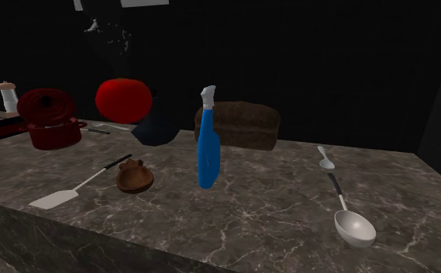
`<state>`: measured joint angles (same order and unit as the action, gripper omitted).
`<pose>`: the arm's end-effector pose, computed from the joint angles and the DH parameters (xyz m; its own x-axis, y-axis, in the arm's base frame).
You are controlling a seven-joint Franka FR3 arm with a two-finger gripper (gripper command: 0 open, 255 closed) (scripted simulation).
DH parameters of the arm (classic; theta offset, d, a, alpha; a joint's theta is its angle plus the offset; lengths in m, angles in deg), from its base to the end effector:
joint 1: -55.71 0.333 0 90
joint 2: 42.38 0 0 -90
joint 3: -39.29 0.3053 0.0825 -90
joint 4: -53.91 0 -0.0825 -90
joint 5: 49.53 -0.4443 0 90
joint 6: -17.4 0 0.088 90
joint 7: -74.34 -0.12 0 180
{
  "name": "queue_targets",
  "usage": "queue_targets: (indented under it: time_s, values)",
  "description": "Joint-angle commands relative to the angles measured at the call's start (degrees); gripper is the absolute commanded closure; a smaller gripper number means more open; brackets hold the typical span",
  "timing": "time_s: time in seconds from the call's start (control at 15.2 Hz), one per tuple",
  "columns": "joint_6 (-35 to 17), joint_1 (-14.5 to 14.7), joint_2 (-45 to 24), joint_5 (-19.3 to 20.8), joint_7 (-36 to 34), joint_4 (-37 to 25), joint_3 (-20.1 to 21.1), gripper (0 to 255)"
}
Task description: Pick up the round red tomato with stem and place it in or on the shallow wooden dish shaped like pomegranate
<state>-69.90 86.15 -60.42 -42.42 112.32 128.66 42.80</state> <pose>0.5898 0.3715 0.5317 0.3107 0.9403 -0.1393 0.9503 -0.3104 0.0242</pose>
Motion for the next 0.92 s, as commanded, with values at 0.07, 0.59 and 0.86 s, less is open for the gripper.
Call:
queue_targets:
  time_s: [0.07, 0.59, 0.86]
  values:
    - [-2.5, 0.1, 0.5, 0.0, -0.5, 3.0, 0.1, 255]
    - [-8.9, -0.1, 1.1, 0.0, -1.1, 10.0, 0.1, 255]
    - [-11.9, -0.2, 1.0, 0.0, -1.4, 13.0, 0.0, 255]
